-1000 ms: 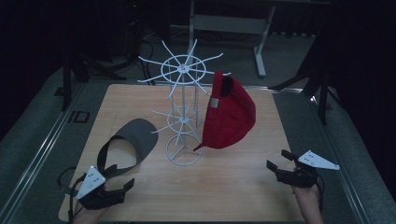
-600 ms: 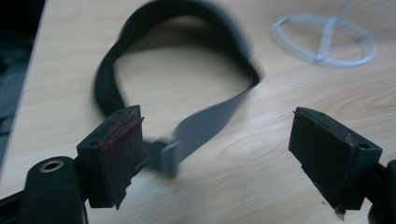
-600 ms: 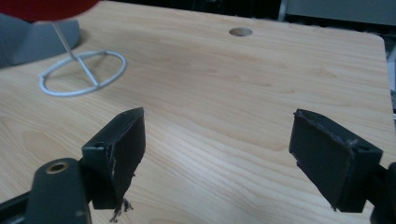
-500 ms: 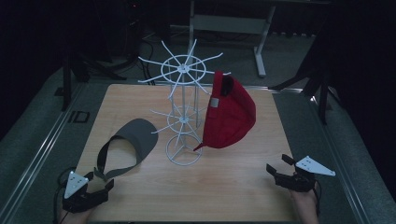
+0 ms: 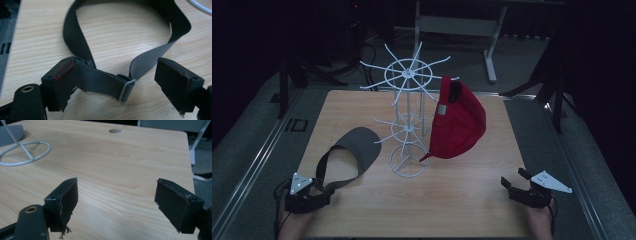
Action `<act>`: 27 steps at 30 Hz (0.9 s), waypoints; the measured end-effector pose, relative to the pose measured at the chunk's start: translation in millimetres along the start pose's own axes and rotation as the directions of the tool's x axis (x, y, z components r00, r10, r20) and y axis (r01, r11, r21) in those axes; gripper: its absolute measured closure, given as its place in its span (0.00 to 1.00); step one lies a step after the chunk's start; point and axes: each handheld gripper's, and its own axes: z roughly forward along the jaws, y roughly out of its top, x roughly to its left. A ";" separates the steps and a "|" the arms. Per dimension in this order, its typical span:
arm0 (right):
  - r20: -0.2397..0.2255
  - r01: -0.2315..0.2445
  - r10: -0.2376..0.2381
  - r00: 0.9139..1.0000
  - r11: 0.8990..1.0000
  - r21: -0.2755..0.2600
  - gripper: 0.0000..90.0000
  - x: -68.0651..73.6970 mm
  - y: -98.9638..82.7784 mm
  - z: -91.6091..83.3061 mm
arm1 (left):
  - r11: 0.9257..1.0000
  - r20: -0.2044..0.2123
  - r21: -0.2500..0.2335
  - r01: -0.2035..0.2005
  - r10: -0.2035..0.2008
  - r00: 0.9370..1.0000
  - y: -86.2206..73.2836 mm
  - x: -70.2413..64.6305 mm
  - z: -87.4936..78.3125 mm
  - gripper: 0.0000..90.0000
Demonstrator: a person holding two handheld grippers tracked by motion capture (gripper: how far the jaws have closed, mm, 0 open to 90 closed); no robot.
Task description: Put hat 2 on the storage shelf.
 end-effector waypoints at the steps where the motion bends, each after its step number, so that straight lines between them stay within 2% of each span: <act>1: 0.001 -0.008 0.008 1.000 1.000 0.000 0.21 -1.3 -1.9 0.4 | 1.000 0.006 0.009 0.003 -0.003 1.000 0.3 0.1 2.1 0.21; 2: 0.004 -0.011 0.011 1.000 1.000 0.006 0.21 -2.6 -3.6 1.0 | 1.000 -0.002 0.023 0.002 -0.002 1.000 1.2 -0.7 4.0 0.22; 7: 0.010 -0.019 0.019 1.000 1.000 0.022 0.21 -5.2 -8.1 3.9 | 1.000 -0.008 0.027 -0.010 0.010 1.000 3.5 -1.3 7.7 0.31; 8: 0.012 -0.019 0.019 1.000 1.000 0.022 0.21 -5.1 -8.7 5.0 | 1.000 -0.010 0.026 -0.009 0.010 1.000 3.7 -1.5 8.0 0.45; 11: 0.012 -0.017 0.017 1.000 1.000 0.022 0.21 -4.9 -8.7 5.8 | 1.000 -0.013 0.029 -0.005 0.005 1.000 3.6 -2.3 8.5 0.67; 12: 0.013 -0.019 0.018 1.000 1.000 0.023 0.21 -4.8 -8.8 6.0 | 1.000 -0.004 0.025 0.002 -0.002 1.000 3.3 -1.7 7.9 0.67; 13: 0.011 -0.024 0.023 1.000 0.999 0.024 0.21 -5.0 -8.9 6.4 | 1.000 -0.006 0.022 0.005 -0.005 1.000 3.1 -1.5 7.7 0.80; 16: 0.009 -0.030 0.030 1.000 0.999 0.019 0.21 -5.2 -8.2 6.1 | 1.000 0.003 0.008 0.028 -0.028 1.000 2.4 0.3 6.6 0.94; 20: 0.008 -0.036 0.036 0.999 0.999 0.013 0.21 -5.7 -6.6 4.6 | 1.000 -0.009 0.004 -0.003 0.003 1.000 4.0 -0.6 3.9 0.96; 27: 0.004 -0.042 0.042 0.999 0.999 0.001 0.21 -6.0 -5.0 2.7 | 0.995 0.020 -0.052 -0.084 0.085 0.996 14.5 -5.1 -8.8 0.97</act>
